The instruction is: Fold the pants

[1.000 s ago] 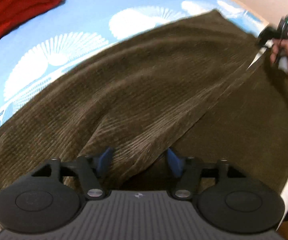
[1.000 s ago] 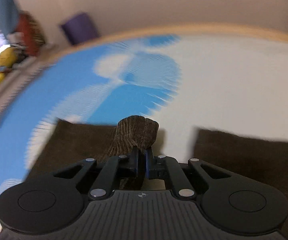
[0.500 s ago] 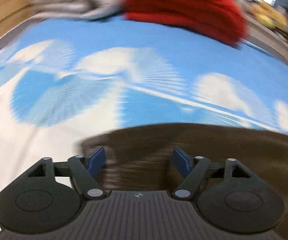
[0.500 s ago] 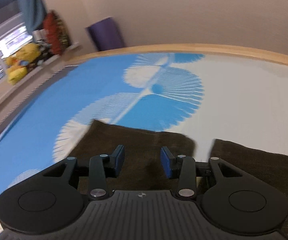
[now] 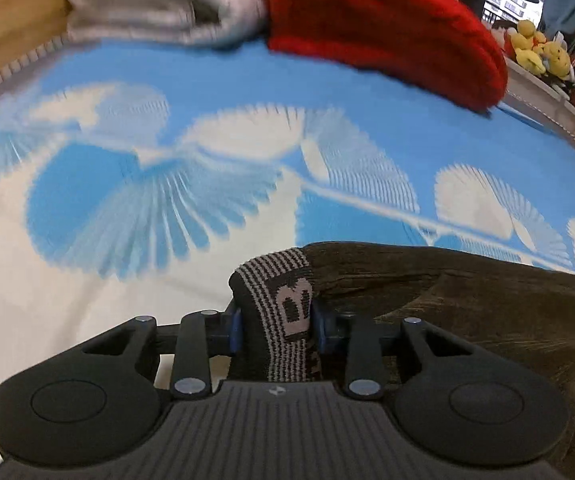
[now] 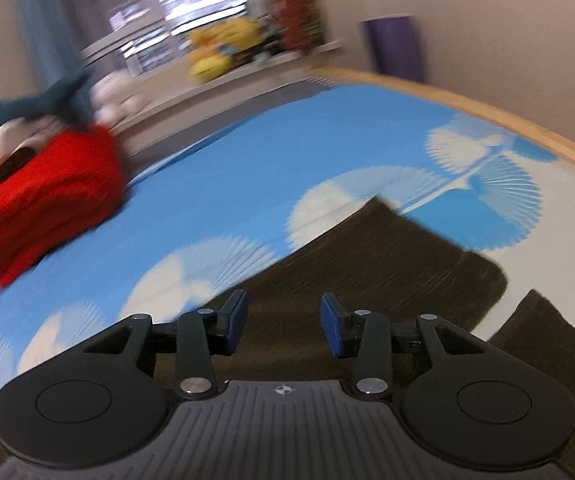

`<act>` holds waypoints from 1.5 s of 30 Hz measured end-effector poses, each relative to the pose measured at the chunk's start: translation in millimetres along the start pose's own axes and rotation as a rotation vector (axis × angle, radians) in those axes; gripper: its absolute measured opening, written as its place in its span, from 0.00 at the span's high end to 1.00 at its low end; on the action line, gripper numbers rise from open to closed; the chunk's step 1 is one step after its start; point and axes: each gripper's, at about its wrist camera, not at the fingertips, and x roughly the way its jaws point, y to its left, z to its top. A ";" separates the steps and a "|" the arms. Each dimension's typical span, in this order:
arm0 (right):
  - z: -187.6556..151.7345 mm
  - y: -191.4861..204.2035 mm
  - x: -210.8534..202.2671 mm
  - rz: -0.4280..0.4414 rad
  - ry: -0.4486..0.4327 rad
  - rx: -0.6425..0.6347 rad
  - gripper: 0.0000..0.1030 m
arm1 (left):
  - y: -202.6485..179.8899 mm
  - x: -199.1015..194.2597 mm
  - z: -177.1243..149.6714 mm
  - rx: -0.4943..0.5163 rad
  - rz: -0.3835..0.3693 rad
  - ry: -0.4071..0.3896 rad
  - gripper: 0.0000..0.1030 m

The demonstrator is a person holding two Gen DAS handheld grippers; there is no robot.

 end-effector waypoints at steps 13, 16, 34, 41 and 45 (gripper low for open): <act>-84.2 -12.8 -70.4 -0.042 0.141 -0.140 0.53 | -3.7 -126.4 -18.4 -0.015 0.024 0.153 0.41; -90.6 -24.0 -77.3 -0.046 0.140 -0.103 0.53 | -2.1 -157.3 -54.6 0.044 -0.004 0.155 0.30; -118.3 -132.3 -101.7 -0.238 0.197 0.141 0.53 | 22.6 -118.2 -137.4 0.070 0.051 0.362 0.34; -123.9 -133.4 -101.3 -0.243 0.211 0.135 0.53 | 19.9 -128.1 -137.2 0.126 0.018 0.312 0.85; -121.1 -123.5 -100.3 -0.225 0.197 0.101 0.53 | 23.4 -145.3 -135.3 0.115 0.014 0.271 0.90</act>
